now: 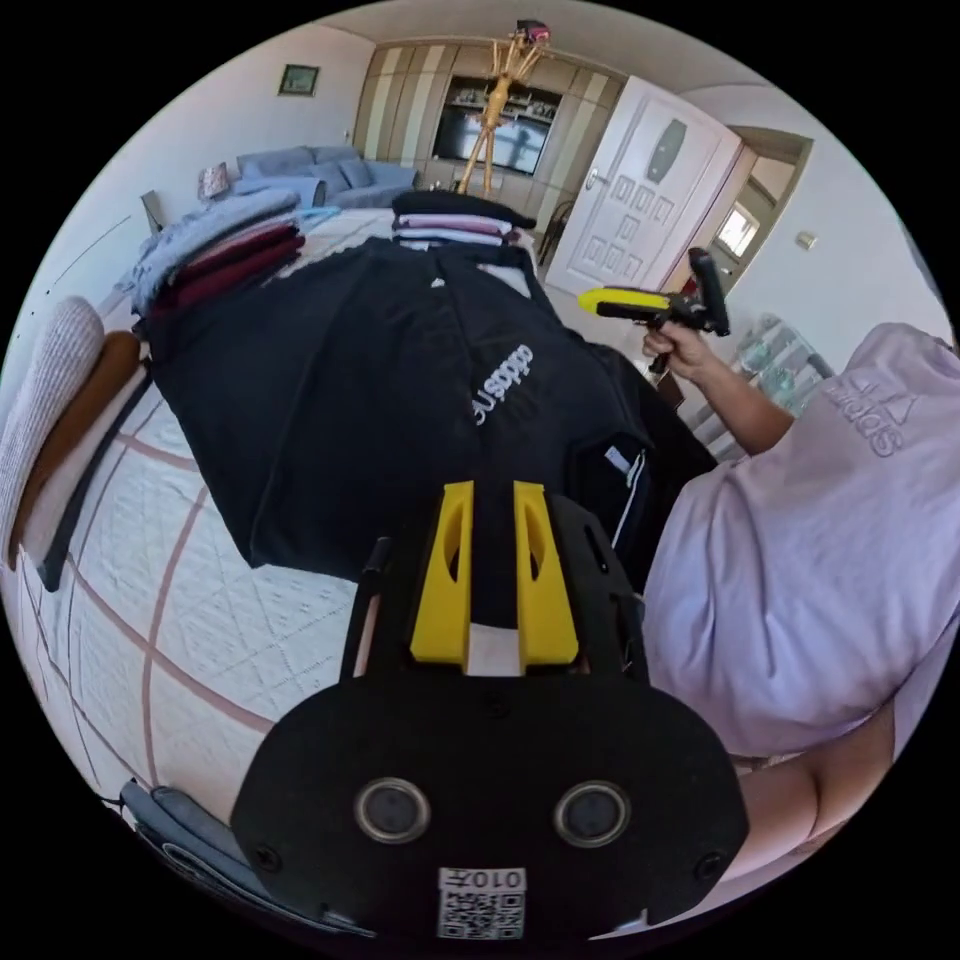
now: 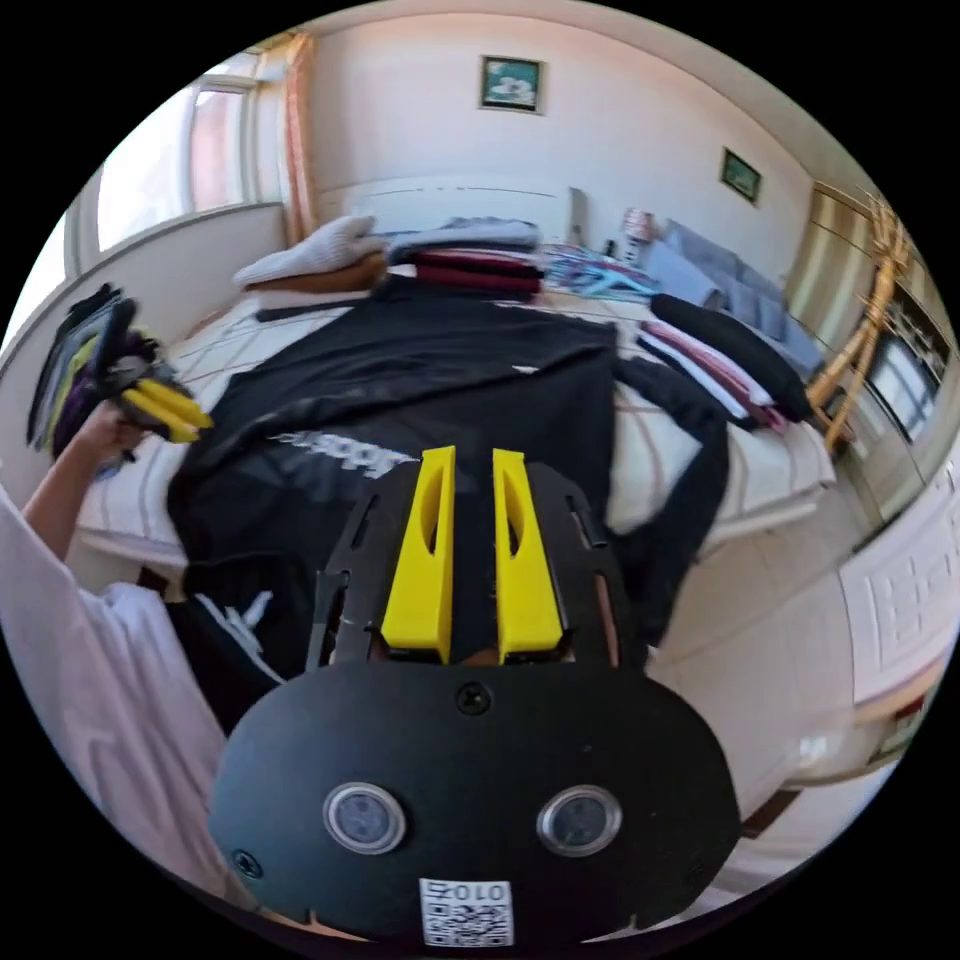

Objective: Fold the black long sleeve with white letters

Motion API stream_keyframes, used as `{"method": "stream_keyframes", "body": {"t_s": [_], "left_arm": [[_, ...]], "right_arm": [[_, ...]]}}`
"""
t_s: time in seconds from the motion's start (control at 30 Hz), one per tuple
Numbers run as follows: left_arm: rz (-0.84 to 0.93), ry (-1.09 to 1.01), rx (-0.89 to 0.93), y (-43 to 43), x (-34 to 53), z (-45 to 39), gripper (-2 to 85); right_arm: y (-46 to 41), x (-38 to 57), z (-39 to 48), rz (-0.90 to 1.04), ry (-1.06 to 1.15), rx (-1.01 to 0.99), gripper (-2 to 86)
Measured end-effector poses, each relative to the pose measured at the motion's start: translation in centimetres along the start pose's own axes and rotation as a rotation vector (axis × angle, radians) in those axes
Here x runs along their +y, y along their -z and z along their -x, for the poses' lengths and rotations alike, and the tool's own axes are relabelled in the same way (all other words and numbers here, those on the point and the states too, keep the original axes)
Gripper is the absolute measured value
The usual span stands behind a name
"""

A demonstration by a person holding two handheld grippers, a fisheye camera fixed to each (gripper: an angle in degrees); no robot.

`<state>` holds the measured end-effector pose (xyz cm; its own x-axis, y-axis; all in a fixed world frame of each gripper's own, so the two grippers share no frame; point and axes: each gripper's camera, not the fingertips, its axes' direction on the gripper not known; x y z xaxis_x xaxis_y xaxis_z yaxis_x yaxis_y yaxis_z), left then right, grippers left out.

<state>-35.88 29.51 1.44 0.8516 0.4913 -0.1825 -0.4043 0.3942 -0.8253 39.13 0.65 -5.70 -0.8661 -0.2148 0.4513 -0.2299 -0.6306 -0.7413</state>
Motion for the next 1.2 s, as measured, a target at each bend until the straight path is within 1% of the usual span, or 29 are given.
{"method": "stream_keyframes", "body": {"t_s": [0.07, 0.1, 0.17, 0.33, 0.4, 0.5, 0.6, 0.67, 0.7, 0.73, 0.83, 0.93, 0.97, 1.0, 1.03, 1.1, 1.13, 1.2], "left_arm": [[-0.111, -0.011, 0.016, 2.1, -0.7, -0.3, 5.7], [-0.131, -0.012, 0.021, 2.4, -1.0, -0.3, 5.6], [-0.171, -0.014, 0.047, 2.5, -2.5, -0.1, 5.6], [-0.178, -0.065, 0.134, 0.3, -6.5, -0.8, 5.5], [-0.153, -0.081, 0.138, -0.8, -7.7, -1.3, 5.5], [-0.107, -0.088, 0.156, -2.5, -9.0, -1.6, 5.3], [-0.092, -0.088, 0.172, -3.5, -9.8, -1.6, 5.1], [-0.082, -0.095, 0.174, -4.1, -10.5, -1.7, 5.0], [-0.078, -0.099, 0.176, -4.2, -10.7, -1.7, 4.9], [-0.072, -0.111, 0.182, -4.5, -11.0, -1.8, 4.8], [-0.082, -0.142, 0.193, -4.9, -11.3, -2.2, 4.6], [-0.094, -0.146, 0.221, -5.4, -10.8, -1.9, 4.5], [-0.102, -0.147, 0.231, -5.5, -10.6, -1.8, 4.5], [-0.107, -0.148, 0.233, -5.5, -10.5, -1.8, 4.5], [-0.119, -0.153, 0.233, -5.4, -10.2, -1.8, 4.5], [-0.148, -0.16, 0.23, -5.0, -10.0, -1.8, 4.5], [-0.171, -0.157, 0.229, -4.7, -10.0, -1.6, 4.7], [-0.204, -0.144, 0.225, -4.3, -10.1, -1.2, 4.9]], "right_arm": [[-0.5, 0.7, -4.6, 0.013, -0.062, 0.072, 8.8], [-0.9, 0.8, -7.8, 0.027, -0.117, 0.103, 9.6], [-1.3, 0.7, -12.3, 0.026, -0.184, 0.095, 11.1], [-3.1, 0.3, -21.9, -0.031, -0.361, 0.075, 12.5], [-5.2, 0.5, -25.8, -0.022, -0.455, -0.013, 12.8], [-8.5, 0.5, -28.6, 0.034, -0.504, -0.113, 12.9], [-10.9, 0.0, -28.9, 0.053, -0.488, -0.242, 11.3], [-11.9, -0.1, -28.3, 0.082, -0.473, -0.245, 8.8], [-11.7, 0.0, -27.7, 0.09, -0.465, -0.2, 6.1], [-11.5, 0.0, -27.3, 0.095, -0.456, -0.185, 5.3], [-9.1, 0.3, -26.2, 0.095, -0.41, -0.274, 2.8], [-3.5, 1.6, -26.5, -0.052, -0.495, -0.272, 2.4], [-0.7, 2.2, -26.8, -0.129, -0.566, -0.266, 2.4], [2.1, 2.7, -26.7, -0.211, -0.628, -0.234, 2.4], [3.6, 2.8, -26.4, -0.254, -0.643, -0.217, 2.5], [7.9, 1.2, -23.4, -0.372, -0.587, -0.171, 2.9], [8.5, 0.2, -22.4, -0.371, -0.556, -0.152, 3.0], [9.3, -4.7, -17.7, -0.309, -0.423, -0.039, 3.2]]}}
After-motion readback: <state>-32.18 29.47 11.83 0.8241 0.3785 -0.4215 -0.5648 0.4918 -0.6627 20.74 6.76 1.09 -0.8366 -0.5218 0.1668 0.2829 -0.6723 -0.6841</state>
